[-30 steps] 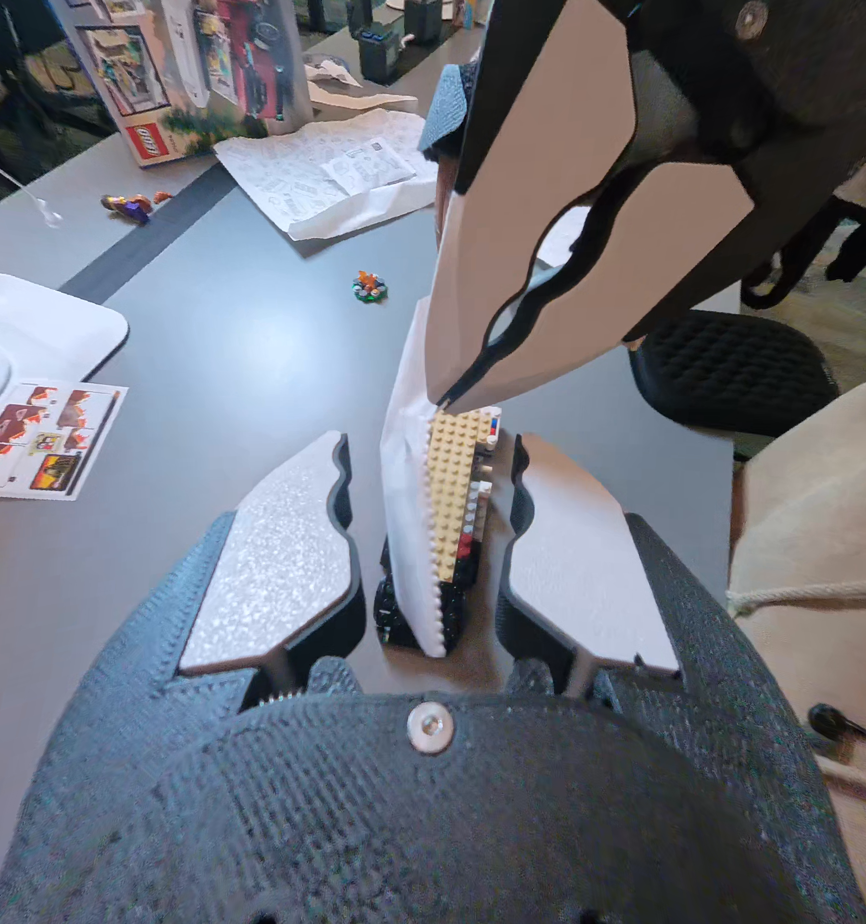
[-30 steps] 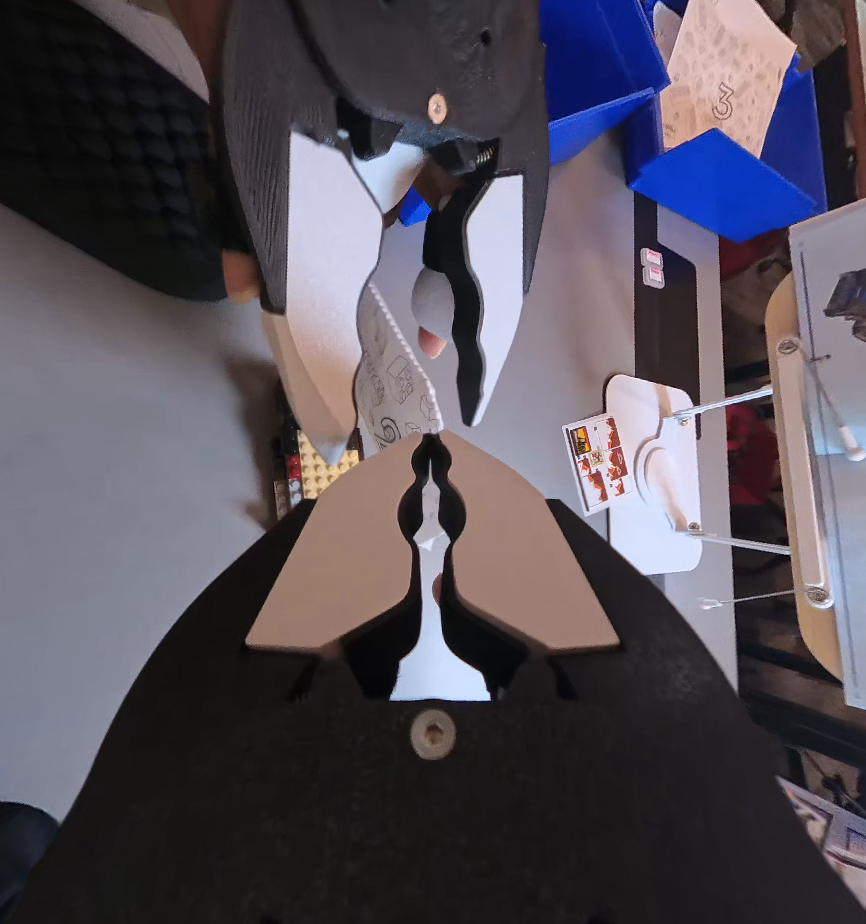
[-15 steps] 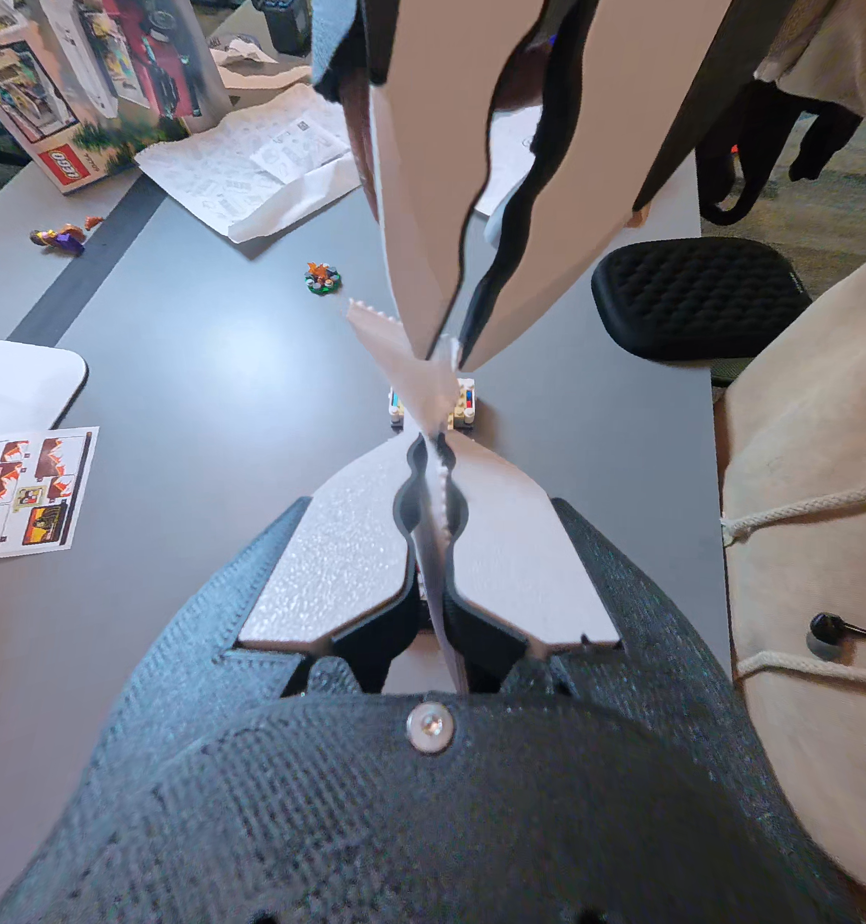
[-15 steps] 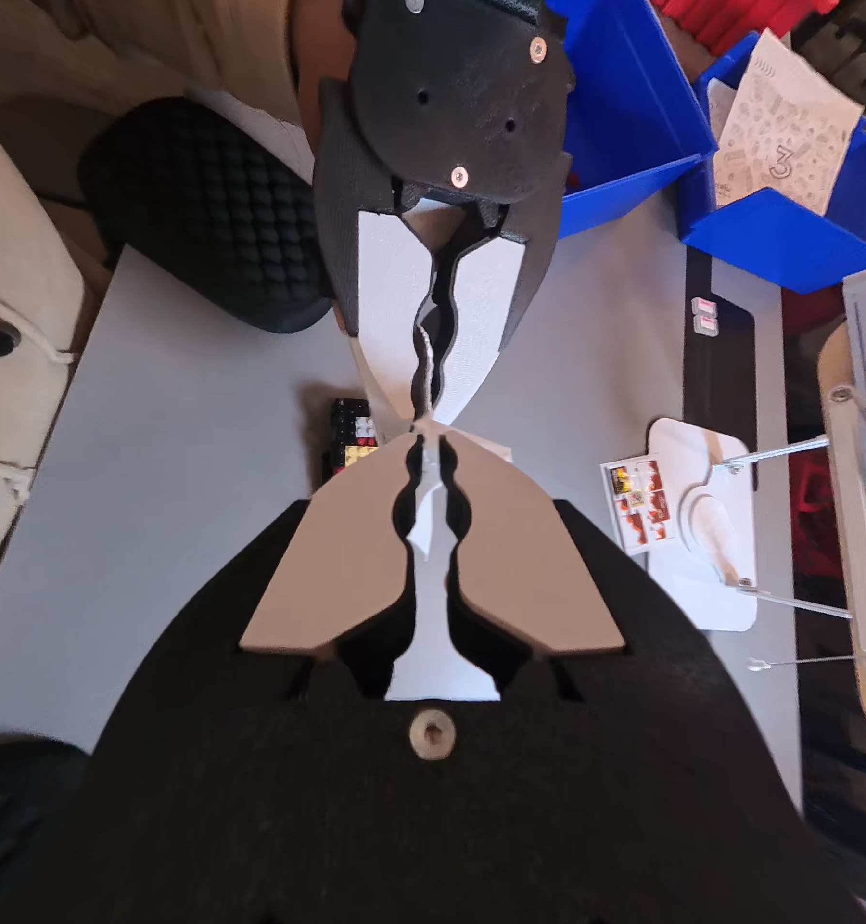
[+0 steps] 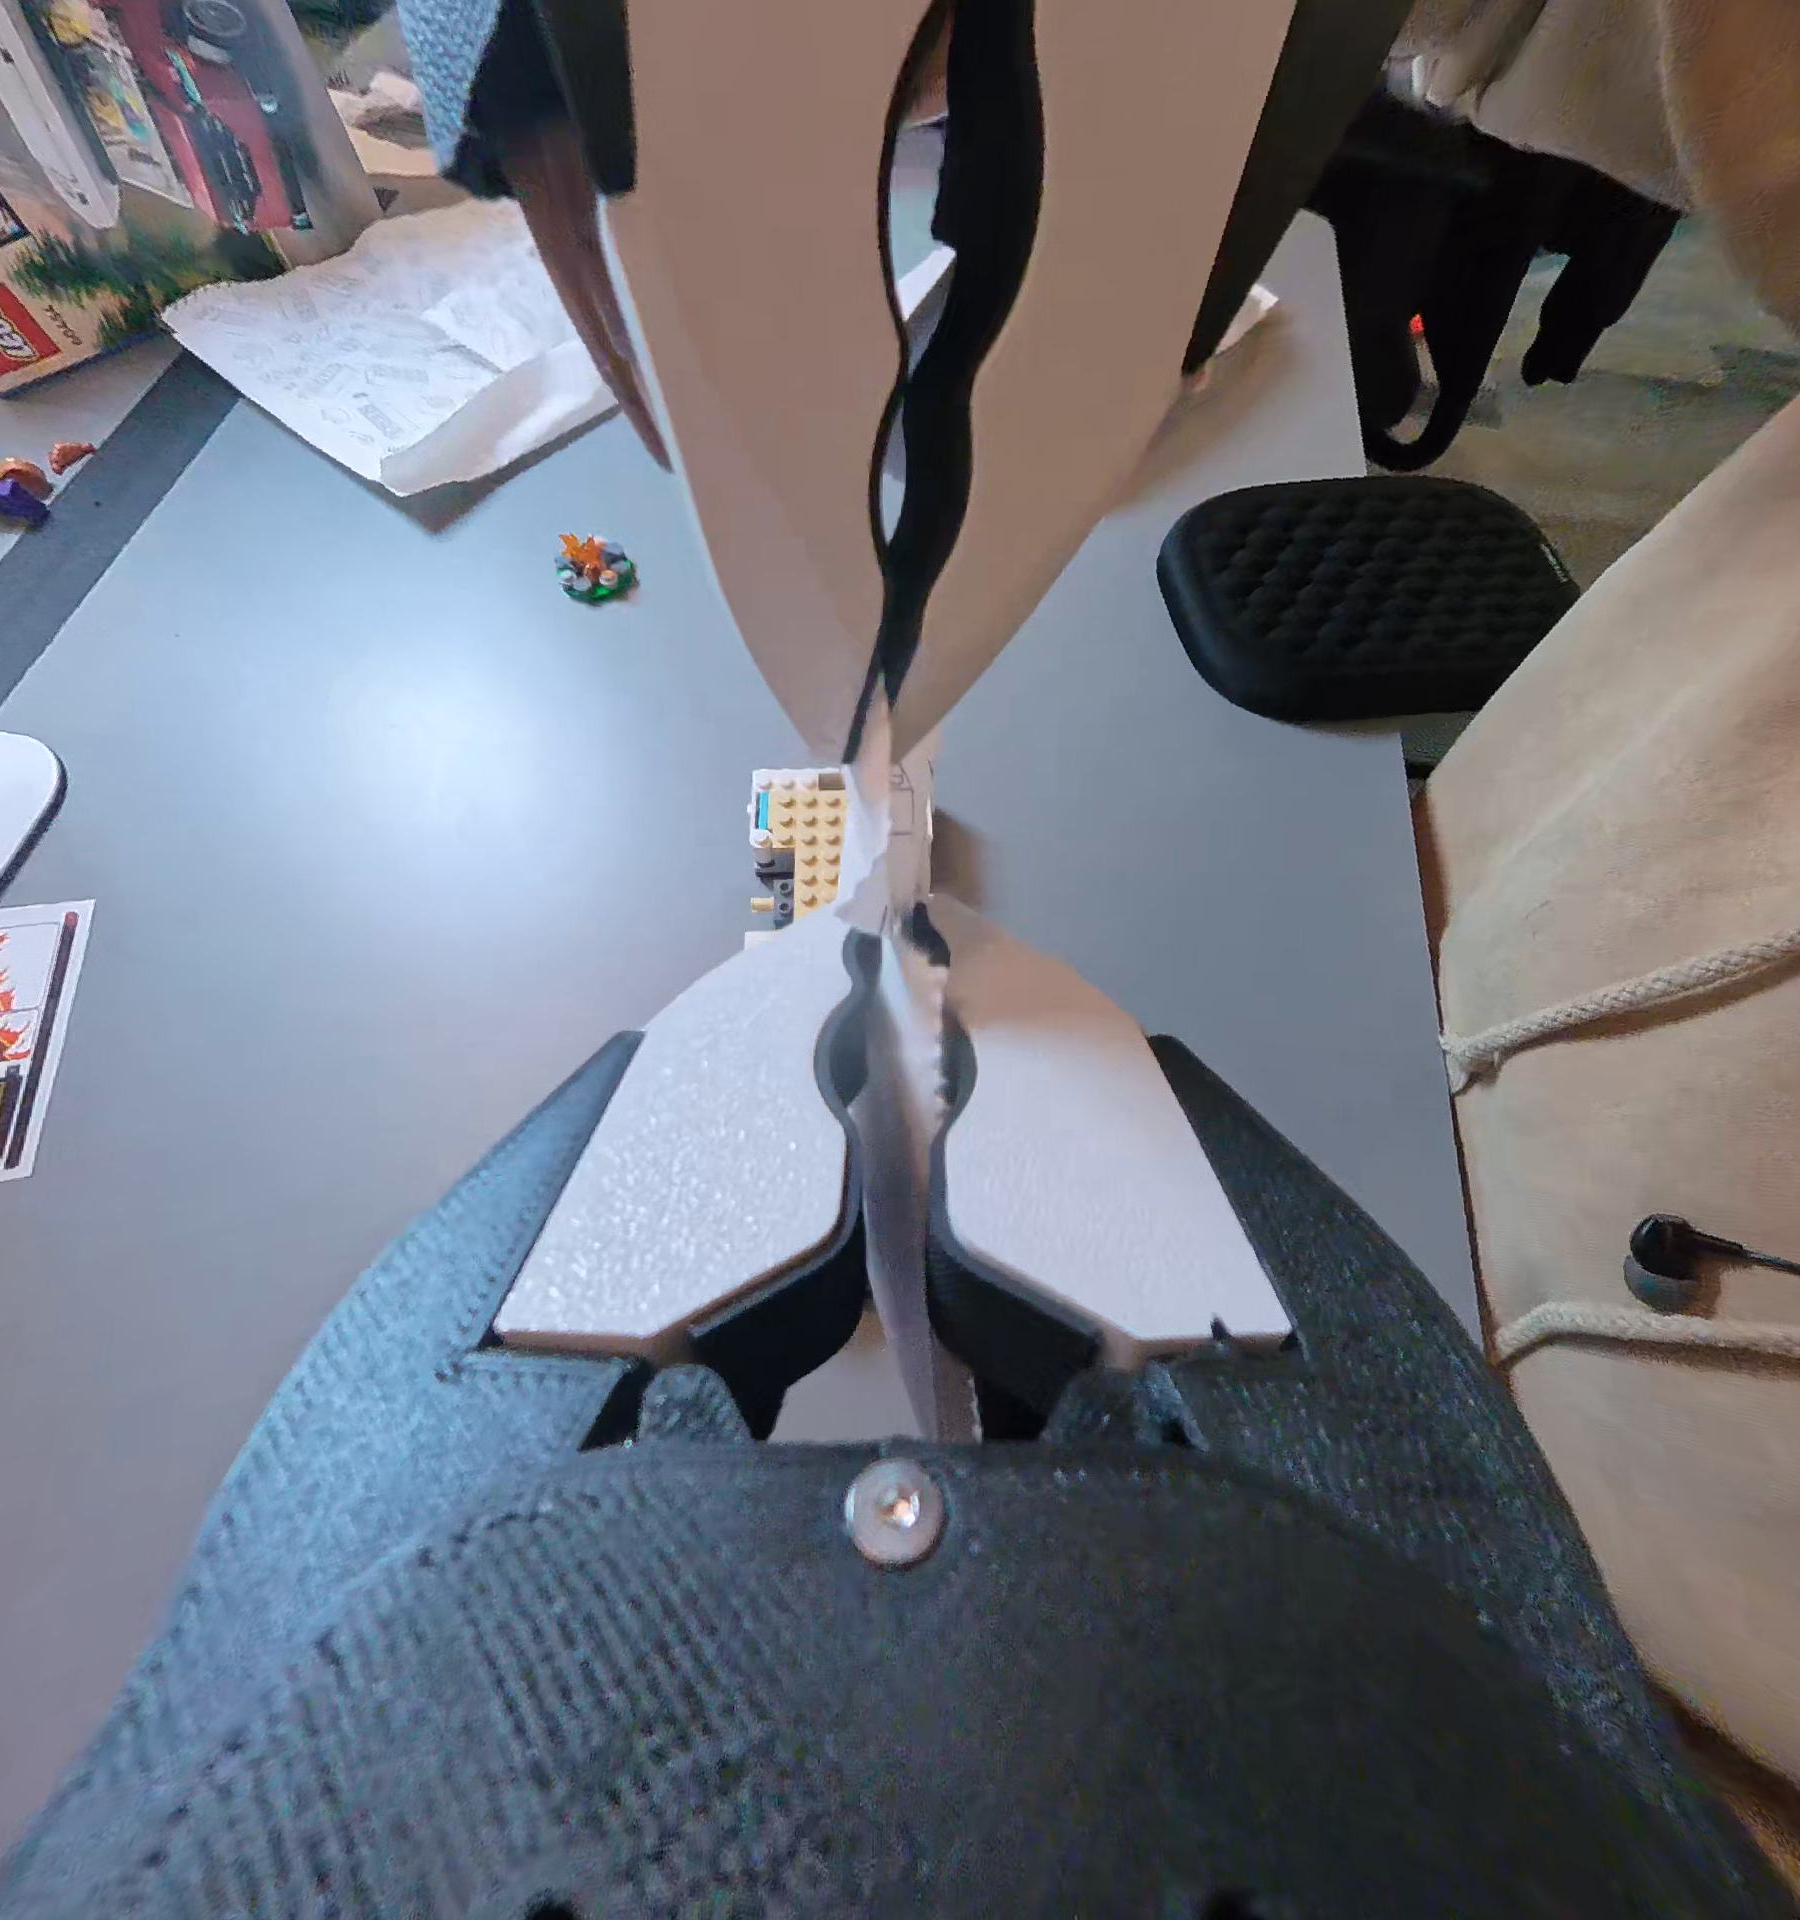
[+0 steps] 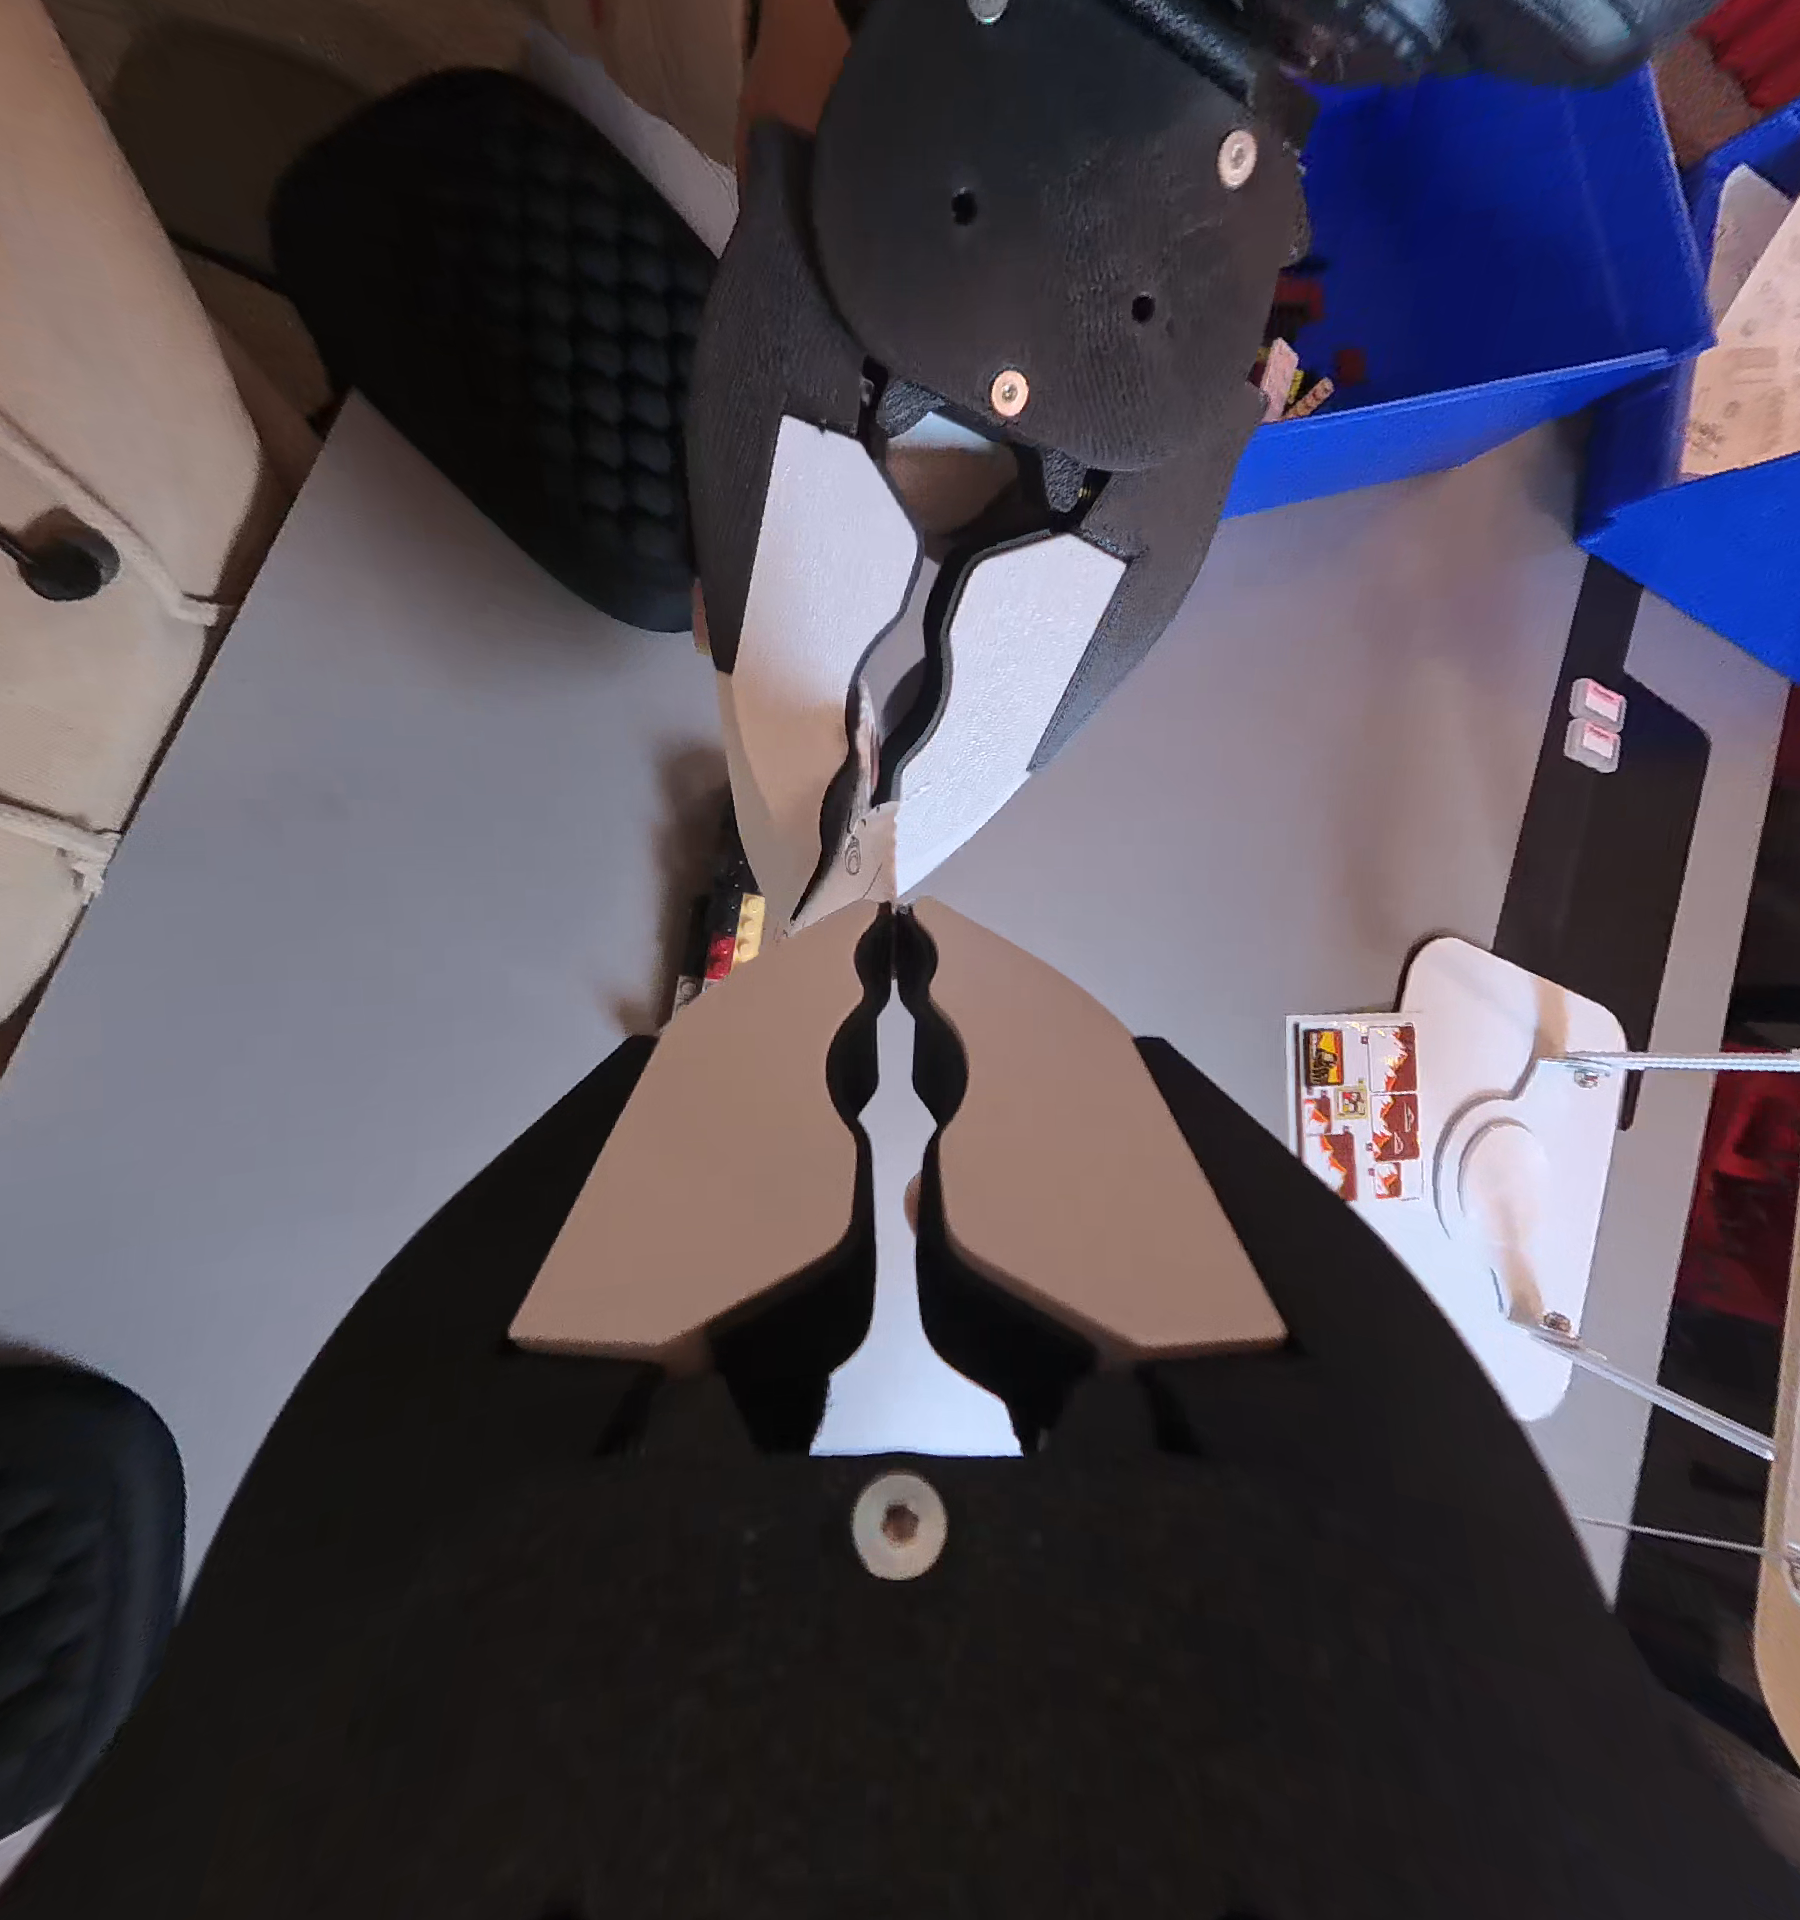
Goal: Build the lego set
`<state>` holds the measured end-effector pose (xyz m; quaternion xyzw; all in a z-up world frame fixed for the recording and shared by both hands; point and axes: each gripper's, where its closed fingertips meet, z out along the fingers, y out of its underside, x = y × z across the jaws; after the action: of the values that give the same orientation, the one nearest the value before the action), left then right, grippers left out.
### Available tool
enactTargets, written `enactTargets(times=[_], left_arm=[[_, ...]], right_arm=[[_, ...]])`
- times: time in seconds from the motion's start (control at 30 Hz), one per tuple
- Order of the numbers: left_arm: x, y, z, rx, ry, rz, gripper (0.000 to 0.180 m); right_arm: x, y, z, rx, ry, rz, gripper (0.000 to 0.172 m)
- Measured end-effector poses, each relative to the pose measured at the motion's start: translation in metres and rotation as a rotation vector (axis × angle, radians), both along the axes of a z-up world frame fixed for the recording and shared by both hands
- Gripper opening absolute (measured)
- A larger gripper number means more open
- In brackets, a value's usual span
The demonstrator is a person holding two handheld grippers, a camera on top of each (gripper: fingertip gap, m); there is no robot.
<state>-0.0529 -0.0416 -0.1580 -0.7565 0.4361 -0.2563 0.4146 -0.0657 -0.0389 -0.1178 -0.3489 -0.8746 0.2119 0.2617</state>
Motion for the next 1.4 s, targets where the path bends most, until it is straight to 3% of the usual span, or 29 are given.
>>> enactTargets(times=[0.17, 0.33, 0.5, 0.6, 0.7, 0.83, 0.93, 1.1, 1.4], left_arm=[[0.001, 0.001, 0.007, 0.038, -0.055, 0.007, 0.028], [0.000, 0.009, 0.022, 0.157, -0.101, 0.038, 0.004], [0.000, 0.009, 0.049, 0.218, -0.323, 0.034, 0.001], [0.002, 0.009, 0.050, 0.236, -0.326, 0.034, 0.001], [0.000, 0.010, 0.047, 0.244, -0.296, 0.039, 0.000], [-0.005, 0.002, 0.054, 0.201, -0.410, 0.003, 0.001], [-0.010, -0.002, 0.066, 0.175, -0.533, -0.016, 0.001], [-0.014, 0.002, 0.074, 0.219, -0.572, 0.005, 0.001], [-0.012, 0.008, 0.073, 0.306, -0.514, 0.044, 0.001]], right_arm=[[-0.005, 0.002, 0.005, -0.010, -0.024, -0.032, 0.000], [-0.010, -0.002, 0.023, -0.033, 0.020, -0.037, 0.000], [-0.019, -0.001, 0.046, -0.064, 0.120, -0.068, 0.005], [-0.020, -0.002, 0.043, -0.074, 0.067, -0.065, 0.011], [-0.020, -0.008, 0.040, -0.080, 0.035, -0.025, 0.001], [-0.021, -0.011, 0.047, -0.056, 0.137, 0.002, 0.000], [-0.019, -0.008, 0.051, -0.149, 0.199, -0.036, 0.000], [-0.011, -0.001, 0.056, -0.237, 0.238, -0.087, 0.000], [-0.002, 0.011, 0.056, -0.514, 0.215, -0.198, 0.000]])
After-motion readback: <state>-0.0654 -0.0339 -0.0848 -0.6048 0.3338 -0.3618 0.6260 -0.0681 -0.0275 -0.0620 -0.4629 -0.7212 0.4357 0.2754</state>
